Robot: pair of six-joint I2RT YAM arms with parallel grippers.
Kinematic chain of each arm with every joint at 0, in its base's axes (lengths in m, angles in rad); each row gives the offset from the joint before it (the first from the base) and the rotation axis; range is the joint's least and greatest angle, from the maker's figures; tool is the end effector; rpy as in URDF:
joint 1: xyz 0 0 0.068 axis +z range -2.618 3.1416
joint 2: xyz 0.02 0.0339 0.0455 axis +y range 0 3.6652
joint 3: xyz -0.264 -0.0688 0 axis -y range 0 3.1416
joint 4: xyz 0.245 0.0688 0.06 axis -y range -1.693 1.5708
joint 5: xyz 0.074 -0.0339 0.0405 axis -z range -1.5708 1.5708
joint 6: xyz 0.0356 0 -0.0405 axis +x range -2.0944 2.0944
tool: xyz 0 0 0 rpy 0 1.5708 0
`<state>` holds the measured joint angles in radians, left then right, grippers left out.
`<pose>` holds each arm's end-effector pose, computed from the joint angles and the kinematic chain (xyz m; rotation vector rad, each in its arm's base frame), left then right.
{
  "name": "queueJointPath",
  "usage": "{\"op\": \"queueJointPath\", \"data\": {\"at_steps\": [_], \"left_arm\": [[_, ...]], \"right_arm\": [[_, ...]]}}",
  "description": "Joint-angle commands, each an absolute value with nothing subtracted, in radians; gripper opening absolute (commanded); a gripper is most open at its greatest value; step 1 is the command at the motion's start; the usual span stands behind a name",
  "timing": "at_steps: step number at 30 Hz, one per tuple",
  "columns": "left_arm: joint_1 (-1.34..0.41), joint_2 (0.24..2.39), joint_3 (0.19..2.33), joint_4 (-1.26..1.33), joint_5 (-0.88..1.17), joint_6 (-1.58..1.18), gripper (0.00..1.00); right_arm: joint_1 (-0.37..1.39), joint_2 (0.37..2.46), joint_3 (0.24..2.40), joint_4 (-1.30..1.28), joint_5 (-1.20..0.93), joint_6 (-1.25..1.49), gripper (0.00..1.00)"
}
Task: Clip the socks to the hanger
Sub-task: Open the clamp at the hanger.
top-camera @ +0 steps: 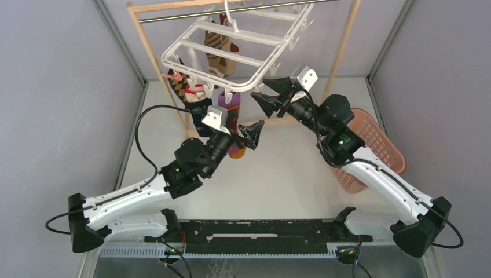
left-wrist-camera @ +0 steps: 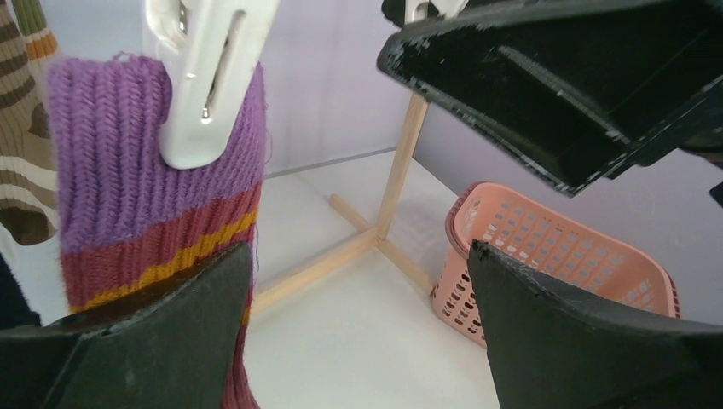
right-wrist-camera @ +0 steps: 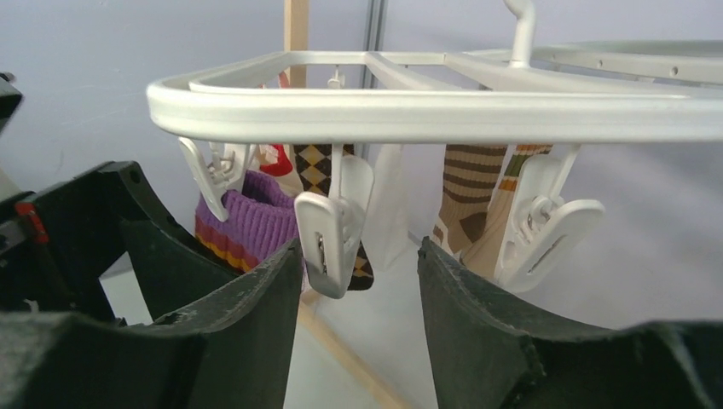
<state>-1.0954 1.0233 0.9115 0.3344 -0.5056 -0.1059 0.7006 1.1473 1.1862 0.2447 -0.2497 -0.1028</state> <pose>0.1230 -0.2013 0.3944 0.2549 1.3849 -0.6623 0.1917 0.1731 0.4540 -0.7127 1.1182 0.6702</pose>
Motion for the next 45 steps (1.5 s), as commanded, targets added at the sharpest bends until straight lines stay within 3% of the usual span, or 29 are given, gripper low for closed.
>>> {"op": "queueJointPath", "data": {"at_steps": [1, 4, 8, 19, 34, 45], "left_arm": [[-1.094, 0.992, 0.891, 0.371, -0.51, -0.113, 1.0], [-1.094, 0.989, 0.889, 0.373, -0.51, -0.114, 1.0], [-1.094, 0.986, 0.887, 0.372, -0.514, -0.115, 1.0], [-1.093, 0.99, 0.884, 0.378, -0.502, -0.128, 1.0], [-1.094, 0.886, 0.967, 0.347, -0.39, -0.152, 1.0], [-1.094, 1.004, 1.168, 0.329, -0.36, -0.149, 1.0]], "right_arm": [[0.697, 1.162, 1.217, 0.276, -0.26, -0.098, 0.61], [0.696, 1.167, 1.217, 0.276, -0.261, -0.095, 0.6], [0.696, 1.158, 1.216, 0.272, -0.262, -0.094, 0.47], [0.718, 1.119, 1.217, 0.229, -0.247, -0.099, 0.0], [0.759, 1.081, 1.216, 0.146, -0.207, -0.115, 0.0], [0.781, 1.09, 1.238, 0.121, -0.204, -0.112, 0.0]]}}
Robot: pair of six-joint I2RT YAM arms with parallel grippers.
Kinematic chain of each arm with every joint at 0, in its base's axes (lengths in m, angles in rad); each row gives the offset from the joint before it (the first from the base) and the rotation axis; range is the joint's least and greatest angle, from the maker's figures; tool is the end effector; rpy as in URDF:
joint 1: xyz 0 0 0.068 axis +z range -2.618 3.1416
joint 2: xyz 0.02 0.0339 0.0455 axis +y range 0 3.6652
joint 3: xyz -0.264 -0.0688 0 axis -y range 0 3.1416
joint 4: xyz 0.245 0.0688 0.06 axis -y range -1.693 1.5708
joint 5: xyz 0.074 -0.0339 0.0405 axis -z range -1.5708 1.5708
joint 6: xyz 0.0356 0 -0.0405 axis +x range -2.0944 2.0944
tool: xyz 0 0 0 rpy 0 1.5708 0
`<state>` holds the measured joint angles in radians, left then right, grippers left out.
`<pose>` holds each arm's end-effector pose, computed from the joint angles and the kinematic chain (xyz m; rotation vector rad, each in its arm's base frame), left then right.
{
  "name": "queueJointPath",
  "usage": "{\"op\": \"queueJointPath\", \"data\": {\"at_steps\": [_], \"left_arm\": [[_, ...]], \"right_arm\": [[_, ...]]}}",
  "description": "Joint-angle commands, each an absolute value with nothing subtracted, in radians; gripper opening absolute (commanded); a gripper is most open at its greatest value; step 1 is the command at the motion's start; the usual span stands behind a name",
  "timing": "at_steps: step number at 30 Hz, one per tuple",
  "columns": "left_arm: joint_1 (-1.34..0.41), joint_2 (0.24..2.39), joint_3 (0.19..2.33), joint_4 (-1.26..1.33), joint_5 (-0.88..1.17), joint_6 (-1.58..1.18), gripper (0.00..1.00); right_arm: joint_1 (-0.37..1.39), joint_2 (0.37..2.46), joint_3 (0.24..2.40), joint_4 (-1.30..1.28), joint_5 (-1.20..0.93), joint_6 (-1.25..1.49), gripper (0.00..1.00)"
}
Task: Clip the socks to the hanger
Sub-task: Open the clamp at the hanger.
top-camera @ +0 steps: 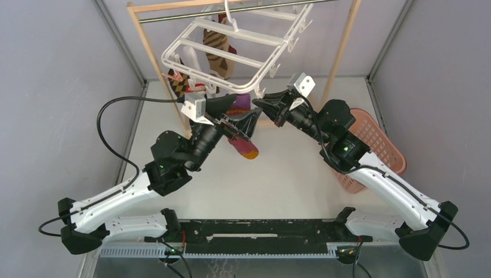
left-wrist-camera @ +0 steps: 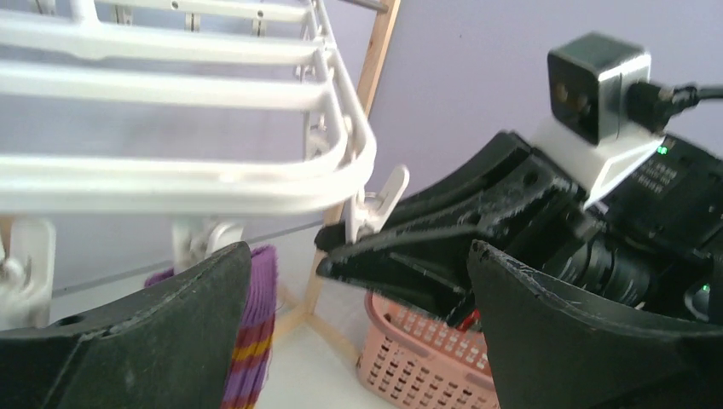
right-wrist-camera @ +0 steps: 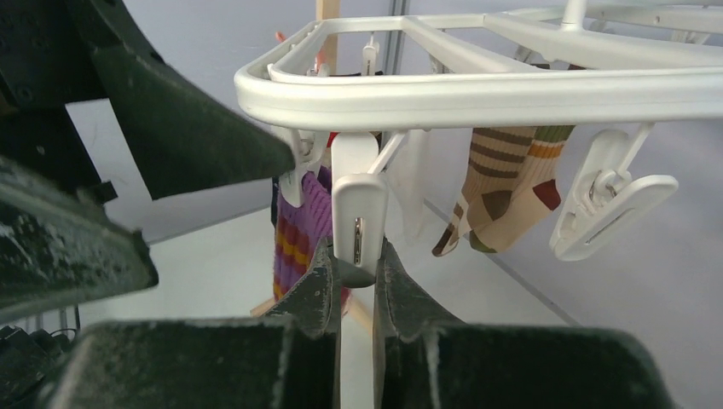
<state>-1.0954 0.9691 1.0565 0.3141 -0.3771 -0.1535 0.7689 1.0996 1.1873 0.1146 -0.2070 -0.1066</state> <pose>0.1068 -0.1789 0.4541 0.2354 1.2223 -0.8714 0.1714 0.1760 0.4518 -0.7530 1.1893 0.6937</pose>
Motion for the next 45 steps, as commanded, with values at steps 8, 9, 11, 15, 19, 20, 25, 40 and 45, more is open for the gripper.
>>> {"op": "queueJointPath", "data": {"at_steps": [8, 9, 11, 15, 19, 20, 25, 40, 45], "left_arm": [[-1.06, 1.078, 1.274, 0.259, -0.395, -0.165, 0.97], [-1.06, 1.086, 1.278, 0.255, -0.396, -0.164, 0.97], [-1.06, 1.097, 1.283, 0.261, -0.402, -0.161, 0.96], [-1.06, 1.118, 1.302, 0.265, -0.42, -0.134, 0.96], [-1.06, 1.127, 1.316, 0.266, -0.445, -0.101, 0.93], [-1.06, 1.127, 1.315, 0.271, -0.453, -0.095, 0.91], [-1.059, 1.122, 1.295, 0.311, -0.487, -0.092, 0.64], [-1.054, 1.11, 1.284, 0.32, -0.415, -0.107, 0.0], [-1.053, 1.106, 1.281, 0.314, -0.409, -0.115, 0.0]], "right_arm": [[0.8, 1.089, 1.238, 0.123, -0.218, -0.116, 0.0], [0.801, 1.089, 1.238, 0.123, -0.219, -0.117, 0.0], [0.802, 1.089, 1.238, 0.123, -0.22, -0.12, 0.0], [0.811, 1.092, 1.238, 0.123, -0.23, -0.121, 0.0], [0.817, 1.093, 1.238, 0.118, -0.228, -0.124, 0.0], [0.818, 1.092, 1.238, 0.115, -0.227, -0.125, 0.0], [0.823, 1.096, 1.238, 0.113, -0.231, -0.126, 0.0], [0.844, 1.098, 1.238, 0.072, -0.165, -0.169, 0.06], [0.86, 1.08, 1.238, 0.036, -0.106, -0.21, 0.5]]}}
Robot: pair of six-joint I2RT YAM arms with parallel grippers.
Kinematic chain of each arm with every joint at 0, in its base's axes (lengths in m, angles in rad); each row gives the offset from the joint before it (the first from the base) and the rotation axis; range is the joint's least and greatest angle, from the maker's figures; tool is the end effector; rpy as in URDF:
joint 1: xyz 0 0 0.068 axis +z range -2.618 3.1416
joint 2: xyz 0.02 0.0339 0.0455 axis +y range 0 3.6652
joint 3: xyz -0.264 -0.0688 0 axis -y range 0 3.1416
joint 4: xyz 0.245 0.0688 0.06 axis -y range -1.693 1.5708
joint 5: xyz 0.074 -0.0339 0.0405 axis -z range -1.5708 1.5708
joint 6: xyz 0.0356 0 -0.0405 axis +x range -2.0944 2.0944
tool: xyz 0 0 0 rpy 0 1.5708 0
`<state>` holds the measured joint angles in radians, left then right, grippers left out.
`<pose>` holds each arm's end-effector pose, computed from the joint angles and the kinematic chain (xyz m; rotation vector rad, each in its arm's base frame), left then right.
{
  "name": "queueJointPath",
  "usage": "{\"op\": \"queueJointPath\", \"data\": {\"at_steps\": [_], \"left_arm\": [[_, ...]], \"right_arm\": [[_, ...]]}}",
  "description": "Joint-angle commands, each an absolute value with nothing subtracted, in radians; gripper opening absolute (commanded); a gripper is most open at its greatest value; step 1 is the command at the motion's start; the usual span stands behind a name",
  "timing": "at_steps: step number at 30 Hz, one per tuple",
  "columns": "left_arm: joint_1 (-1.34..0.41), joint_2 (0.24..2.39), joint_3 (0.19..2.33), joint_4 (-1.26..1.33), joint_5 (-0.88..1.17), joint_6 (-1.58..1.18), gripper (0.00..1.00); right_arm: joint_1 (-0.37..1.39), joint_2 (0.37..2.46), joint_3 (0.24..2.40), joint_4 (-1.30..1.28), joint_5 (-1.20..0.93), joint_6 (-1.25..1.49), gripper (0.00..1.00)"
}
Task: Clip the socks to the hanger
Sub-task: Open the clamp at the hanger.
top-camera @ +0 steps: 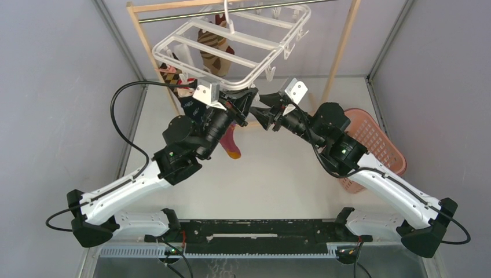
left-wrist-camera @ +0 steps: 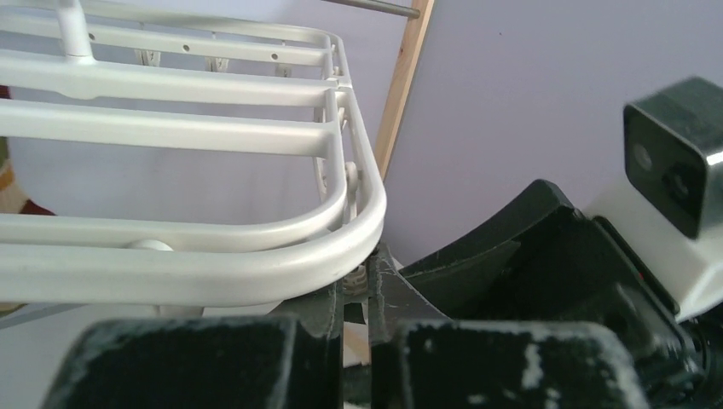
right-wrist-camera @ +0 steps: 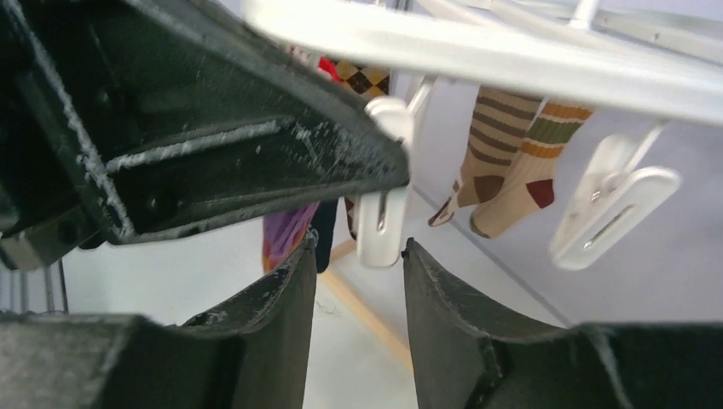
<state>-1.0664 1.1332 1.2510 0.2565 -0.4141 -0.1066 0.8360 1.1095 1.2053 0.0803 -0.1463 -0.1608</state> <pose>0.1303 -0.2063 0.4800 0.2279 1.2457 -0.7710 0.1625 0.1876 0.4522 -0.7898 1.1908 0.6612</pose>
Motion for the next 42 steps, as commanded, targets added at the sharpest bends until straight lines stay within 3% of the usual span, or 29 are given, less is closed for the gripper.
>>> {"op": "queueJointPath", "data": {"at_steps": [1, 18, 19, 24, 27, 33, 38, 42], "left_arm": [[-1.054, 1.108, 1.28, 0.315, -0.406, -0.118, 0.0], [-1.053, 1.093, 1.243, 0.306, -0.373, -0.165, 0.0], [-1.054, 1.092, 1.24, 0.307, -0.371, -0.169, 0.0], [-1.054, 1.087, 1.232, 0.298, -0.358, -0.181, 0.0], [-1.054, 1.081, 1.221, 0.297, -0.359, -0.185, 0.0], [-1.054, 1.071, 1.21, 0.296, -0.366, -0.184, 0.0], [-1.054, 1.064, 1.207, 0.301, -0.415, -0.166, 0.25], [-1.049, 1.051, 1.206, 0.298, -0.429, -0.119, 0.35]], "right_arm": [[0.865, 1.079, 1.238, 0.038, -0.101, -0.215, 0.52], [0.885, 1.152, 1.308, 0.103, -0.089, -0.245, 0.53], [0.885, 1.157, 1.312, 0.104, -0.088, -0.246, 0.51], [0.885, 1.167, 1.316, 0.106, -0.086, -0.246, 0.17], [0.885, 1.166, 1.316, 0.106, -0.082, -0.244, 0.02], [0.885, 1.161, 1.316, 0.101, -0.095, -0.24, 0.0], [0.885, 1.154, 1.318, 0.087, -0.107, -0.236, 0.0], [0.892, 1.145, 1.317, 0.075, -0.115, -0.235, 0.0]]}}
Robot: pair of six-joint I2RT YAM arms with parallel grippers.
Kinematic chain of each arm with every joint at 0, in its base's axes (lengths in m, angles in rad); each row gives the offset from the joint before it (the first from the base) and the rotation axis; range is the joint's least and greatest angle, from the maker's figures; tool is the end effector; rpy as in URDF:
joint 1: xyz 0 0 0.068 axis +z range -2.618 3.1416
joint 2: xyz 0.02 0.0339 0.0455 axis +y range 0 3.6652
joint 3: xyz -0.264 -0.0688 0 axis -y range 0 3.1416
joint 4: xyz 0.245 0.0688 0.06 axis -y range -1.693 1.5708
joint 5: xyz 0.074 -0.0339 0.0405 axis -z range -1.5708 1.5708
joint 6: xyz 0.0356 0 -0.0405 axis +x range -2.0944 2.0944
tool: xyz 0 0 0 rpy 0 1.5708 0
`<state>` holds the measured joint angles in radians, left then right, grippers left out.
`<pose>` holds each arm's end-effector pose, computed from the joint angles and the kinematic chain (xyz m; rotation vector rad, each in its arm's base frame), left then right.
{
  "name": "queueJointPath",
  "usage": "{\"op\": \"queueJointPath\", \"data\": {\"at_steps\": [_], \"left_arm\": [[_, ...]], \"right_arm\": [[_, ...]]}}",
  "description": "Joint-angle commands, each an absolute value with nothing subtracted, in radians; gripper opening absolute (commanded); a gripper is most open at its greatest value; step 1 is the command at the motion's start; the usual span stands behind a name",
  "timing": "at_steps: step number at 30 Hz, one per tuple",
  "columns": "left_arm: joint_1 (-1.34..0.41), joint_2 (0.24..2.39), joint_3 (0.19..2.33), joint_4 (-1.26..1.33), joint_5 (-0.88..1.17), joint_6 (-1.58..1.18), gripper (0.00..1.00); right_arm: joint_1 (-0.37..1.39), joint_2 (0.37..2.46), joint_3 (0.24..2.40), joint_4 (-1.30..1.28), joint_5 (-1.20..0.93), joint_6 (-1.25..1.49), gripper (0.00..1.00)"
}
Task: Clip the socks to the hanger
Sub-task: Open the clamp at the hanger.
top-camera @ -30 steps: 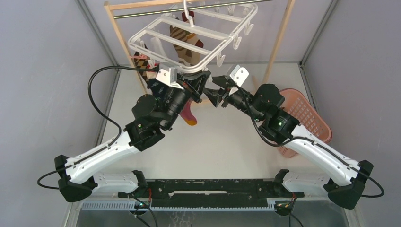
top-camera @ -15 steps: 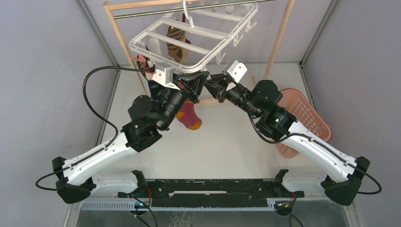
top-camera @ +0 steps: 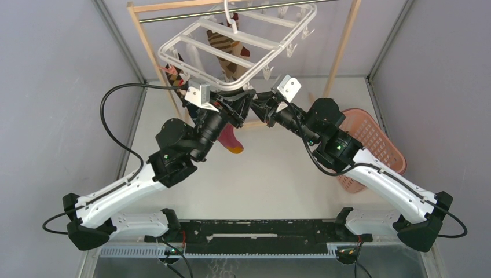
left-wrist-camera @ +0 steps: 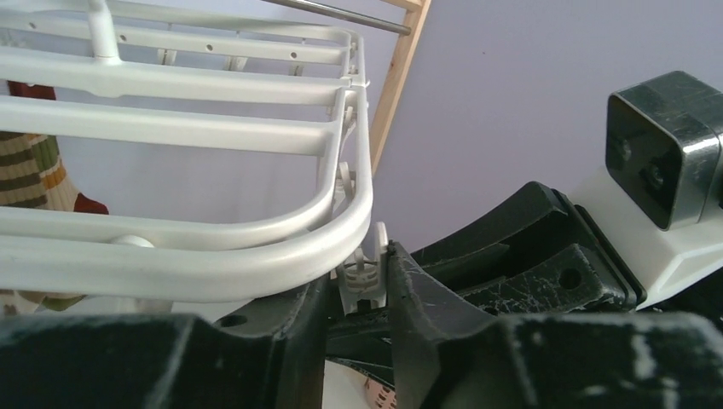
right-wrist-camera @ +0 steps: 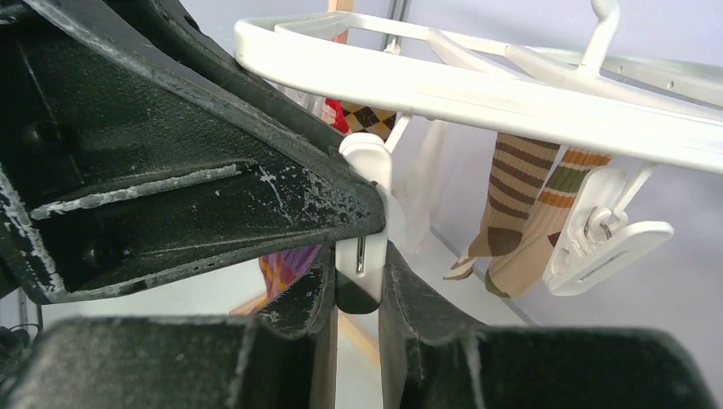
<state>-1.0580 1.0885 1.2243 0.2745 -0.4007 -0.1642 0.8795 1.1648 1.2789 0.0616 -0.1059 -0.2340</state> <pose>0.1250 -0.1937 0.4826 0.1805 1.2235 -0.8375 0.1629 0.2027 0.4627 -0.8269 1.1586 0.6090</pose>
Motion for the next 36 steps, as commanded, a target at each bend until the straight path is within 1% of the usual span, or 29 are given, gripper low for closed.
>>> {"op": "queueJointPath", "data": {"at_steps": [1, 5, 6, 8, 15, 22, 25, 29, 33, 36], "left_arm": [[-1.046, 1.046, 1.206, 0.297, -0.426, -0.108, 0.38], [-1.025, 1.022, 1.206, 0.285, -0.383, -0.08, 0.55], [-1.02, 1.016, 1.204, 0.28, -0.373, -0.077, 0.56], [-1.009, 1.003, 1.199, 0.275, -0.347, -0.084, 0.62], [-0.974, 0.969, 1.167, 0.303, -0.243, -0.125, 0.77], [-0.956, 0.991, 1.182, 0.313, -0.133, -0.169, 0.86], [-0.956, 1.009, 1.195, 0.307, -0.128, -0.176, 0.87], [-0.956, 1.022, 1.195, 0.321, -0.142, -0.179, 0.84], [-0.956, 1.028, 1.198, 0.335, -0.159, -0.181, 0.73], [-0.956, 1.024, 1.198, 0.35, -0.167, -0.182, 0.71]], "right_arm": [[0.893, 1.143, 1.317, 0.071, -0.12, -0.237, 0.0], [0.894, 1.13, 1.316, 0.053, -0.138, -0.241, 0.0], [0.894, 1.126, 1.316, 0.049, -0.143, -0.241, 0.0], [0.892, 1.121, 1.316, 0.042, -0.16, -0.242, 0.0], [0.87, 1.129, 1.33, 0.018, -0.226, -0.225, 0.0], [0.871, 1.138, 1.345, 0.005, -0.245, -0.23, 0.0], [0.872, 1.138, 1.345, 0.005, -0.245, -0.23, 0.0], [0.88, 1.139, 1.345, -0.018, -0.245, -0.234, 0.0], [0.889, 1.145, 1.345, -0.033, -0.241, -0.24, 0.0], [0.893, 1.145, 1.345, -0.043, -0.236, -0.244, 0.0]]}}
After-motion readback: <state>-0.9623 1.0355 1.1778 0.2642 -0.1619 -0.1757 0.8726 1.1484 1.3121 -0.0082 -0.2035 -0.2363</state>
